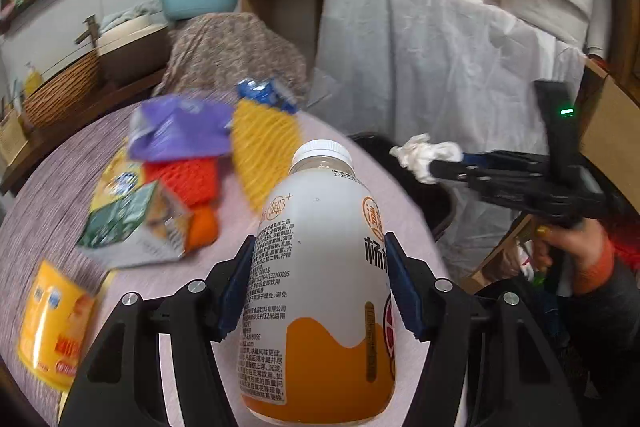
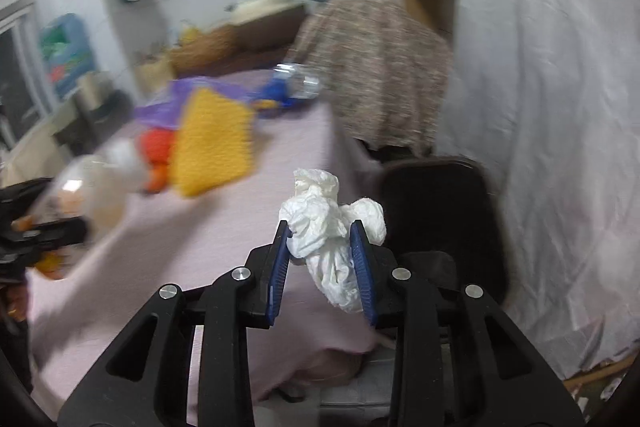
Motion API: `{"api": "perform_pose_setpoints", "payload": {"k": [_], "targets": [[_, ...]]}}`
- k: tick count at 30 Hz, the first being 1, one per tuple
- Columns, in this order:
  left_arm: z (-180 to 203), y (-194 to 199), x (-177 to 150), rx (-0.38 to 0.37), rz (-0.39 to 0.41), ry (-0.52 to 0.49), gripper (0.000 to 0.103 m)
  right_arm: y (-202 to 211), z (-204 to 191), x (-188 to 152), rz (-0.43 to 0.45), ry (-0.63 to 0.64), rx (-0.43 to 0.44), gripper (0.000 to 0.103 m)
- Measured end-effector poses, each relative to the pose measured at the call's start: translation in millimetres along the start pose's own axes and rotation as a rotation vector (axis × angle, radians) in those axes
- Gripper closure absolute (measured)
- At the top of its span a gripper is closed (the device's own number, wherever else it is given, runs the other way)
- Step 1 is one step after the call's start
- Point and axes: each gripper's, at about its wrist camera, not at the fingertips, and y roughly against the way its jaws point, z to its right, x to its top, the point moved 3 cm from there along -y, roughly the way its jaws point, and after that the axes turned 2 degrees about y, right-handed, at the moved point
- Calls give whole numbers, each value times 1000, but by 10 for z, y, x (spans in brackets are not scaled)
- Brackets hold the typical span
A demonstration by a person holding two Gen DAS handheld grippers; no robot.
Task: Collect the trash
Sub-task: 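Carry both items over the trash bin and open both grippers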
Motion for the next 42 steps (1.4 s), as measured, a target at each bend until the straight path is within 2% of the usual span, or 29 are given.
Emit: {"api": "perform_pose_setpoints", "payload": {"k": [3,6,9,12,14,15,19,21,24,28,34,38,42], "targets": [[234,-156,166,-47,-4,-15,41,-369,393,-58,-87,-44,-70,71],[405,-332,303,-70,-17,-34,41,-822,713,-251,-196,-106,-92,71],[556,-489,385,-77,-32,-57,41,-1177,908,-414,-263,-123,-132,71],[640,-635,478,-79,-49,-72,41,-1424,1001,-506,-306,-140,-135,70],[695,-752,549,-78,-63,-74,41,-1515,1069,-552,-314,-155,-148,49],[725,-817,585,-82,-73,-72,41,-1519,1091,-569,-304,-163,-155,46],[871,-1085,700,-95,-119,-75,41,-1432,1167,-565,-261,-198,-156,44],[974,-1221,747,-94,-139,-85,41,-1294,1194,-562,-233,-196,-188,43],[1143,-1509,831,-100,-202,-80,41,-987,1287,-591,-170,-221,-238,36],[1310,-1975,869,-44,-285,-67,41,-559,1472,-678,-97,-284,-279,35],[1390,-2663,727,19,-447,-7,41,-181,1699,-839,-42,-365,-321,35],[1377,-3017,556,75,-514,1,41,-86,1748,-861,-25,-394,-307,35],[1357,-3214,473,77,-556,29,41,-55,1768,-830,-11,-393,-307,35]]}}
